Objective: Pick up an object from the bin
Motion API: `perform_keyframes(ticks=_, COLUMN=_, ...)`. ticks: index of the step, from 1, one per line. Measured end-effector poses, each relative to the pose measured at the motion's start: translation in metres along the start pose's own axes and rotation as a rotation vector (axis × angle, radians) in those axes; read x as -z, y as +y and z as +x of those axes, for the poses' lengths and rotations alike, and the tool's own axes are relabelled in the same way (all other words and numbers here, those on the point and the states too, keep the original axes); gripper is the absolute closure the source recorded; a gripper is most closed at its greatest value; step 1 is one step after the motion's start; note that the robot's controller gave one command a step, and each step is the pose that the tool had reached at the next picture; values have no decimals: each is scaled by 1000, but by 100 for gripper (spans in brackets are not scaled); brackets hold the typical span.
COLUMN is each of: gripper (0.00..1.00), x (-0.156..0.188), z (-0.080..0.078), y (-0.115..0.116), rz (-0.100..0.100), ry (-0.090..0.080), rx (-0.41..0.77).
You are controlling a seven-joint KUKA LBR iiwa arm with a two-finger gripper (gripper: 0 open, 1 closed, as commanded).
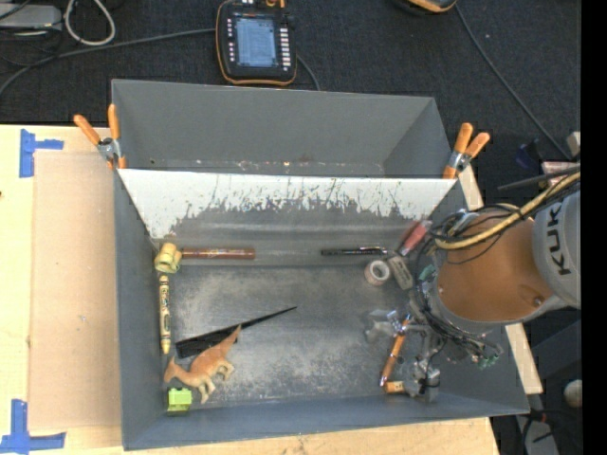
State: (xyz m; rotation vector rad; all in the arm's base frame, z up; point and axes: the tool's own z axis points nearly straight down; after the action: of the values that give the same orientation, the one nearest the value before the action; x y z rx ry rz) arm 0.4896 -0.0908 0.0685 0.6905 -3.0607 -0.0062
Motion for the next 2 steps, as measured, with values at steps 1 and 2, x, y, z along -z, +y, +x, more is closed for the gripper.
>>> perform_keyframes(ticks=1, gripper=0, x=47, z=8, y=-7, rz=3, ry=-3, rx=-29)
perform_keyframes(ticks=2, gripper=0, x=31, z=-18, y=-22, rz=-3, ry=0, rx=-48)
